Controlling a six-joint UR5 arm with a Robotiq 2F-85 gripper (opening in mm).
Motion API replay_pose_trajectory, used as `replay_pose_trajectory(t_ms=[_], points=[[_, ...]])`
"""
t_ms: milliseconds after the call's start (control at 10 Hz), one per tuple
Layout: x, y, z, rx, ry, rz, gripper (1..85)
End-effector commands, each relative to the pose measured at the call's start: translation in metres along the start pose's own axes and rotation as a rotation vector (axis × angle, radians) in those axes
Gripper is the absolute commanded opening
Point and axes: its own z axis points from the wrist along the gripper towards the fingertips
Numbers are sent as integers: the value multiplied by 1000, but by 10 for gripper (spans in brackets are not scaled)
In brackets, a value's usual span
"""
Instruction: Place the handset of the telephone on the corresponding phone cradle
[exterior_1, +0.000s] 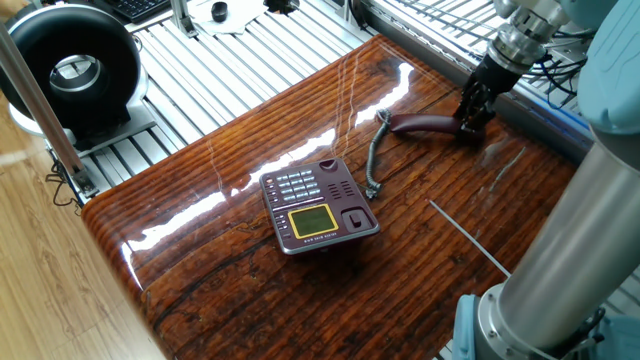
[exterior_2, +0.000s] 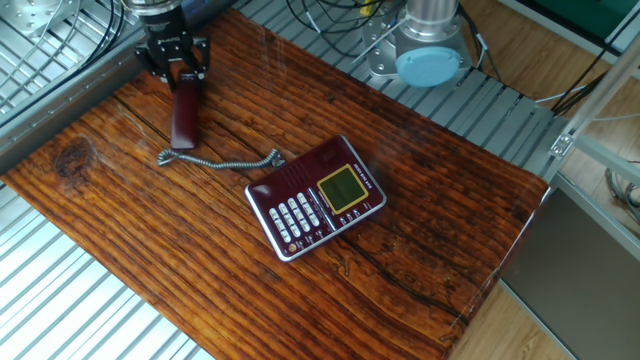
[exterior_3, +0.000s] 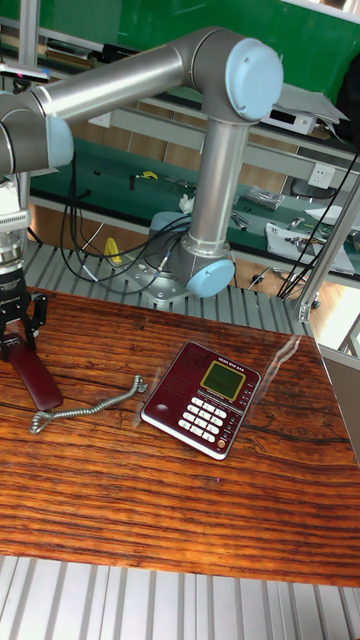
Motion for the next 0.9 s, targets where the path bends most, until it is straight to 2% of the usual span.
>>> replay_pose_trajectory(t_ms=[0, 100, 200, 300, 400, 500, 600, 700, 800], points=[[-11, -1, -24, 37, 32, 43, 377], [-28, 11, -37, 23, 21, 85, 373], [-51, 21, -51, 36, 13, 159, 373], [-74, 31, -62, 66, 23, 269, 357], [-105, 58, -66, 64, 30, 464, 307], [-129, 80, -62, 57, 31, 602, 293], [-142, 89, -55, 69, 26, 659, 303], [-147, 97, -46, 47, 3, 685, 330], [-126, 103, -45, 80, 82, 713, 333]])
